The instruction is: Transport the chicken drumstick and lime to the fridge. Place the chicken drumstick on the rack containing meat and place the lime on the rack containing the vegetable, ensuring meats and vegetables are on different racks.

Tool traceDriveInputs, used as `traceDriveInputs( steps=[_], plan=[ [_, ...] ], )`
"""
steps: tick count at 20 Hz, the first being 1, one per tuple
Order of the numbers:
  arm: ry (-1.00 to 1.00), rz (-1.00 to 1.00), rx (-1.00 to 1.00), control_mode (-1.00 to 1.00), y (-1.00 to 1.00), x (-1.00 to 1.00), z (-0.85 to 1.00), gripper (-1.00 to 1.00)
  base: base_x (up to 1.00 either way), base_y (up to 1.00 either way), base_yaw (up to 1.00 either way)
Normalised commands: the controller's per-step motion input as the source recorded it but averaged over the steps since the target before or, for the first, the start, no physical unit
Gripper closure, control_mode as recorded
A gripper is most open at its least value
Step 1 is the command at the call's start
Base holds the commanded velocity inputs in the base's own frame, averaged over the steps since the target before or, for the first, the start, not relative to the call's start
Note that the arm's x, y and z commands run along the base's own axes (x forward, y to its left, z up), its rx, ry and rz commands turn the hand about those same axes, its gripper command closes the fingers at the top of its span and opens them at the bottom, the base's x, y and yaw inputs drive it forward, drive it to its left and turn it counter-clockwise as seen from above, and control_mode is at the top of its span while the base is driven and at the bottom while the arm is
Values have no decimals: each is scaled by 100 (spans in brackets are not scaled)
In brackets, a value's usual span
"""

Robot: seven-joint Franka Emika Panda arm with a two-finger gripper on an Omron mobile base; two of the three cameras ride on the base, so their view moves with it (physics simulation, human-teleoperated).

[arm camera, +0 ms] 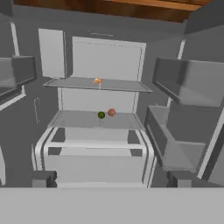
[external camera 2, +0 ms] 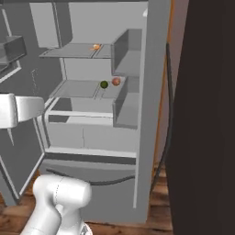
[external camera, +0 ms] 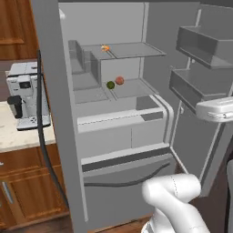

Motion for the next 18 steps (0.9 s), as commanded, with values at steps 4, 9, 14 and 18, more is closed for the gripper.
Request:
traceDriveInputs(
  steps=[4, 9, 14, 18],
  plan=[
    [0, 0, 0, 100, 0, 0, 0, -100, -100, -15, 0],
    [0, 0, 0, 100, 0, 0, 0, -100, -100, -20, 0],
    [0, 0, 0, 100, 0, 0, 0, -100, -100, -21, 0],
    [0, 0, 0, 100, 0, 0, 0, -100, -100, -20, 1]
  ],
)
